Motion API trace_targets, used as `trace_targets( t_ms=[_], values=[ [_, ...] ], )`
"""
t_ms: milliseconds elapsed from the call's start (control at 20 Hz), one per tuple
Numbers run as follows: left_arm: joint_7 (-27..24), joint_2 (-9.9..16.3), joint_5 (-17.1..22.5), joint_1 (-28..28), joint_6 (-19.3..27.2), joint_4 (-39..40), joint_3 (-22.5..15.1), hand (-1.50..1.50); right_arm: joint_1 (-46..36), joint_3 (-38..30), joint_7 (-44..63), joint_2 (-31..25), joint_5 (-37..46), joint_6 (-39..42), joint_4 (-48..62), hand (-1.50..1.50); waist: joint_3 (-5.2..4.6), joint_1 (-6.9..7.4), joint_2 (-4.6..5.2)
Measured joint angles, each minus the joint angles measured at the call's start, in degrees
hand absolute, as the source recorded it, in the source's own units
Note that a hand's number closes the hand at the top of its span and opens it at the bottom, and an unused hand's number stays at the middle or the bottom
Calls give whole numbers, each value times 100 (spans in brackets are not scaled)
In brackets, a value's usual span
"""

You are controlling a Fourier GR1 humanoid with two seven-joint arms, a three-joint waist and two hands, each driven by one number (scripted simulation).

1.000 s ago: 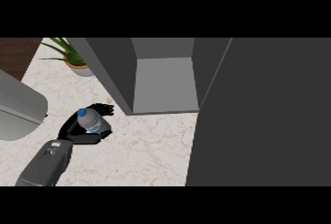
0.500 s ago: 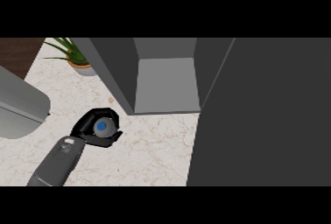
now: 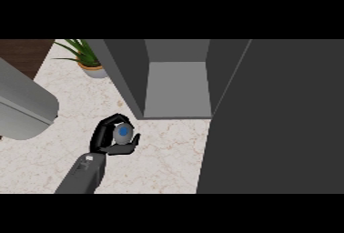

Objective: Pick up the bottled water, place it into the cabinet and close the cabinet

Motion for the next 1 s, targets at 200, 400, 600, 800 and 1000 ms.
trace_targets(
  t_ms=[200, 400, 600, 800, 1000],
  values=[
    [298, -241, 503, 245, 171, -641, -243, 150, 166, 69, -135, -41, 5, -37, -7, -150, 3, 18, -7],
    [902, -334, 1190, 332, 455, -1412, -810, 150, 85, 96, -46, -51, 15, -88, -4, -150, 3, 20, -8],
    [1566, -358, 1833, 474, 831, -2225, -1471, 150, 85, 136, -95, -49, 18, -124, 4, -150, 3, 16, -3],
    [2274, -379, 2149, 503, 1408, -3091, -2040, 150, 115, 200, -93, -50, 29, -184, -4, -150, 3, 10, 2],
    [2567, -387, 2465, 296, 2001, -3393, -2498, 150, 185, 27, -216, -131, -36, -113, -12, -150, 3, -14, 16]
  ],
)
